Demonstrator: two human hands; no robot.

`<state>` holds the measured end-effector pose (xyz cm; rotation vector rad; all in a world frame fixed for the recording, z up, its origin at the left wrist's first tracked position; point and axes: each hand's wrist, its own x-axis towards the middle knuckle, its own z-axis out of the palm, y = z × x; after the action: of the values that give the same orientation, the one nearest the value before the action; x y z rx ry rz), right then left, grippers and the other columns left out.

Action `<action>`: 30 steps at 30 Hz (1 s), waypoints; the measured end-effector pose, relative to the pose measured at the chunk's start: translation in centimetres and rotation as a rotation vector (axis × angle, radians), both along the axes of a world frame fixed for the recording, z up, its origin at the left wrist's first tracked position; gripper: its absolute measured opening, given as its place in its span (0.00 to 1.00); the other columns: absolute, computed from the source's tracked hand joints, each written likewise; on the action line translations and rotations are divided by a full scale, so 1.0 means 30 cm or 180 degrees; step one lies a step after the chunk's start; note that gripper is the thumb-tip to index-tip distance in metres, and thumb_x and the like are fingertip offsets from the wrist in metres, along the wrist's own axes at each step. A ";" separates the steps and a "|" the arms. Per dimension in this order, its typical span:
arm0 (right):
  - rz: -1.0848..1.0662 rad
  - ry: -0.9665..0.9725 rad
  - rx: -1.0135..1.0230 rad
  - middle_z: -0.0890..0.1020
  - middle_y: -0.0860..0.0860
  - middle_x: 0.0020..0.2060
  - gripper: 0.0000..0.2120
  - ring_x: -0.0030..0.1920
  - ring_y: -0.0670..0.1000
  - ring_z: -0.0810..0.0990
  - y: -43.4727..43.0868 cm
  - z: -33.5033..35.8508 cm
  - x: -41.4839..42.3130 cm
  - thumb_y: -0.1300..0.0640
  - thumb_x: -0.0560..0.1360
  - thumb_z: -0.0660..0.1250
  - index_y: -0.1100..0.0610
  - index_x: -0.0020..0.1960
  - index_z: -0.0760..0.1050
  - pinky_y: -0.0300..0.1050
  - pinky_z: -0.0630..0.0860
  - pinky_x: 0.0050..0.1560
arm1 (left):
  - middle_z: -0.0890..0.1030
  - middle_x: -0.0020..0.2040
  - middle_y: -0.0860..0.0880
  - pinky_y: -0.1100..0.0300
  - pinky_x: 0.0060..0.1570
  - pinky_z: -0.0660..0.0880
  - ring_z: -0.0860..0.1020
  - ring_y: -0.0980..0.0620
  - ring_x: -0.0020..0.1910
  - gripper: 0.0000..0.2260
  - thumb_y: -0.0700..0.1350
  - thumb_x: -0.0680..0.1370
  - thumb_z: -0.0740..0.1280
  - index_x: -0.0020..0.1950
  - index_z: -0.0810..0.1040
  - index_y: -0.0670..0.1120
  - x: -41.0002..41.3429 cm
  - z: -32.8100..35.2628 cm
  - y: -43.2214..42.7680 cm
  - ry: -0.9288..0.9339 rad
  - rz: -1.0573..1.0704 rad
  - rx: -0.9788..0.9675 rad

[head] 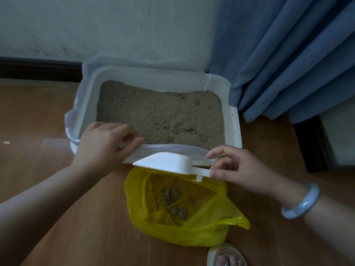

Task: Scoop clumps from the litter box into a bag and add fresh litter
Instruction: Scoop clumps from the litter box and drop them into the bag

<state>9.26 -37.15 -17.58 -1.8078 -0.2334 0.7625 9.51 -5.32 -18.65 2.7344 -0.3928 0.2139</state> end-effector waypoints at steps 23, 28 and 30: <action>-0.0061 0.0811 -0.0308 0.84 0.55 0.39 0.16 0.32 0.50 0.81 0.127 -0.087 0.390 0.62 0.71 0.71 0.56 0.58 0.73 0.42 0.75 0.29 | 0.79 0.37 0.57 0.56 0.43 0.71 0.80 0.53 0.37 0.19 0.65 0.71 0.60 0.44 0.78 0.51 0.112 -0.007 -0.004 0.0178 0.0260 0.0082; -0.0237 0.0894 0.0076 0.85 0.51 0.42 0.13 0.40 0.48 0.82 0.267 -0.110 0.383 0.59 0.73 0.68 0.55 0.56 0.72 0.44 0.77 0.42 | 0.79 0.39 0.59 0.54 0.39 0.75 0.79 0.58 0.40 0.20 0.68 0.73 0.55 0.46 0.78 0.55 0.128 0.002 -0.021 0.0585 0.0449 -0.0288; -0.0247 0.1028 0.0315 0.85 0.51 0.46 0.18 0.45 0.49 0.81 0.339 -0.105 0.375 0.54 0.68 0.70 0.54 0.57 0.72 0.45 0.76 0.45 | 0.79 0.40 0.60 0.54 0.40 0.76 0.78 0.60 0.41 0.23 0.70 0.73 0.51 0.49 0.78 0.56 0.130 0.008 -0.038 0.0748 0.0612 -0.0408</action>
<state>20.51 -26.99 -20.72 -1.5650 0.0114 0.9566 13.41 -6.45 -18.41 2.6297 -0.0495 -0.0326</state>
